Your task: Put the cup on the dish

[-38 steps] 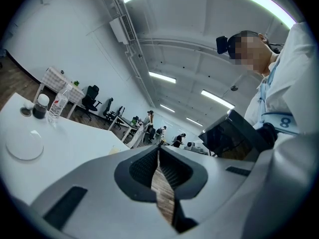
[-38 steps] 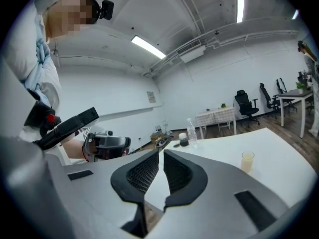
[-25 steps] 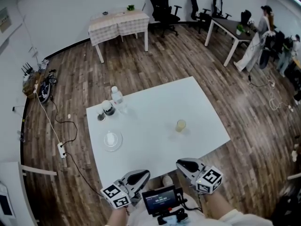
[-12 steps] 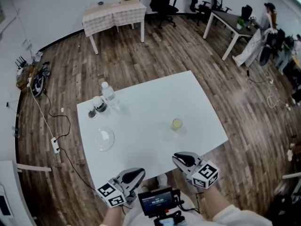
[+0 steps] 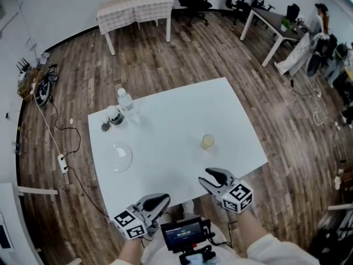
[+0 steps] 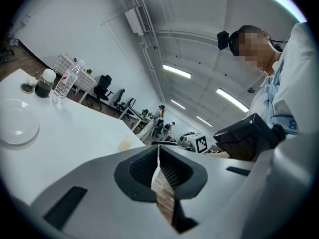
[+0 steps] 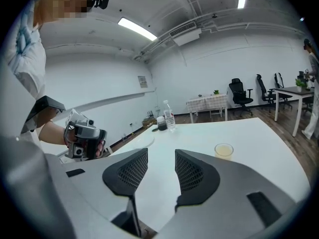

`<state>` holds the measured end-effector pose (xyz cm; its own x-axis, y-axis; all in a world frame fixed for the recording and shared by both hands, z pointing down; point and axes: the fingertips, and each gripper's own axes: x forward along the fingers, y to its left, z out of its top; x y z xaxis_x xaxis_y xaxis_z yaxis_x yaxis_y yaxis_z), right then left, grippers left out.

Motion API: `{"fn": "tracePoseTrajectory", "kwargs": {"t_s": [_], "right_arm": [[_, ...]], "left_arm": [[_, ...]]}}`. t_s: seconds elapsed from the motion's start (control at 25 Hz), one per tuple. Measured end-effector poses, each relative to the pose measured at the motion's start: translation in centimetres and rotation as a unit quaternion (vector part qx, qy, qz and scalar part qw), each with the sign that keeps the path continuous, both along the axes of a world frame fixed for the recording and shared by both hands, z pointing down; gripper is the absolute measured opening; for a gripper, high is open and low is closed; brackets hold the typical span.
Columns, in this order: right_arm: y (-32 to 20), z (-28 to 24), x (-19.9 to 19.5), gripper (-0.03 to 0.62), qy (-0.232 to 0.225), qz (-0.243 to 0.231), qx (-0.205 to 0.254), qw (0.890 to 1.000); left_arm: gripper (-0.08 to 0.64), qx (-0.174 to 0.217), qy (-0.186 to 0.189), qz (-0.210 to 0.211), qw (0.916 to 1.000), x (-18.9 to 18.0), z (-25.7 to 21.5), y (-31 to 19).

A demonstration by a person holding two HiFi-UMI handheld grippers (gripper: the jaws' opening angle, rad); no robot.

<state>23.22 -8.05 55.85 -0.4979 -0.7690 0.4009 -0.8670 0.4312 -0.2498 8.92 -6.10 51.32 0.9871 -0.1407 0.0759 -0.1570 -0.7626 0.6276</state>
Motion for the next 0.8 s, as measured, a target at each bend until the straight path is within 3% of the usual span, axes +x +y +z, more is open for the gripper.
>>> {"fn": "tracePoseTrajectory", "kwargs": {"t_s": [0.44,0.8], "right_arm": [[-3.0,4.5,5.3,0.257,0.053,0.058,-0.033,0.996],[-4.9,7.3,8.6,0.276,0.075,0.086,-0.062,0.991]], "left_arm": [[0.002,-0.004,-0.009,0.005,0.9999,0.2,0.6,1.0],[0.002,-0.008,-0.011,0.004,0.9999,0.6,0.7,1.2]]}}
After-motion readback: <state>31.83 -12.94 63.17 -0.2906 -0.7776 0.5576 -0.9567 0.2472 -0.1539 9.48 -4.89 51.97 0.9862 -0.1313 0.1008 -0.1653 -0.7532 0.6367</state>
